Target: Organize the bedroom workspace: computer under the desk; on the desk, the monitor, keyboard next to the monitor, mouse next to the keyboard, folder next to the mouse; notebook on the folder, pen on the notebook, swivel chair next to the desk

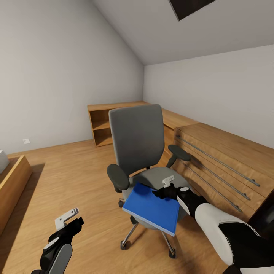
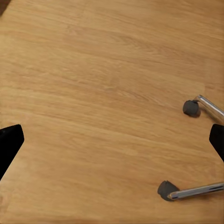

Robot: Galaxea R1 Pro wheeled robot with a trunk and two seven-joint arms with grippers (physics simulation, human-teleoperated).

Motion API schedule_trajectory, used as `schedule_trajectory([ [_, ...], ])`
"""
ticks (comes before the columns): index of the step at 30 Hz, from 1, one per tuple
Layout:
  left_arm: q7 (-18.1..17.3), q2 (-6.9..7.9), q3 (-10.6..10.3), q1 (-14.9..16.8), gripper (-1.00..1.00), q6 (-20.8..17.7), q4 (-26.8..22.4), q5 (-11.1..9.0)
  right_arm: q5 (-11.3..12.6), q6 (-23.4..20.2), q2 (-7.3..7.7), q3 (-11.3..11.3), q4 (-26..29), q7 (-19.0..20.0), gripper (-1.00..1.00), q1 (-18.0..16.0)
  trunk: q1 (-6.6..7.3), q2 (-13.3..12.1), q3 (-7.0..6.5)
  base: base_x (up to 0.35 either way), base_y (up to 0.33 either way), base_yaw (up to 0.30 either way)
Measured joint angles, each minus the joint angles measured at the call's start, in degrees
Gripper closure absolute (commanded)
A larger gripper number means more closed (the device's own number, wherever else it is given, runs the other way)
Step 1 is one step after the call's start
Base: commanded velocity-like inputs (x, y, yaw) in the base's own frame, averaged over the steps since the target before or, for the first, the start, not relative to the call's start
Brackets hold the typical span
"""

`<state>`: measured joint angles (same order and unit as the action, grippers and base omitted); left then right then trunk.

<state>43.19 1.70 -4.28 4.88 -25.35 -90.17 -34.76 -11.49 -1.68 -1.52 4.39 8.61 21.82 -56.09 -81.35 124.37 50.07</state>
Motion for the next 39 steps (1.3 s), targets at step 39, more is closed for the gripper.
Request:
schedule_trajectory([
  [39, 0.0, 0.0, -0.01, 0.0, -1.0, -0.05, 0.15, 0.13, 0.76, 2.79, 0.39, 0.47, -0.84, 0.11, -1.0, 0.04, 7.02, -12.83, -5.73, 0.0, 0.0, 0.0],
])
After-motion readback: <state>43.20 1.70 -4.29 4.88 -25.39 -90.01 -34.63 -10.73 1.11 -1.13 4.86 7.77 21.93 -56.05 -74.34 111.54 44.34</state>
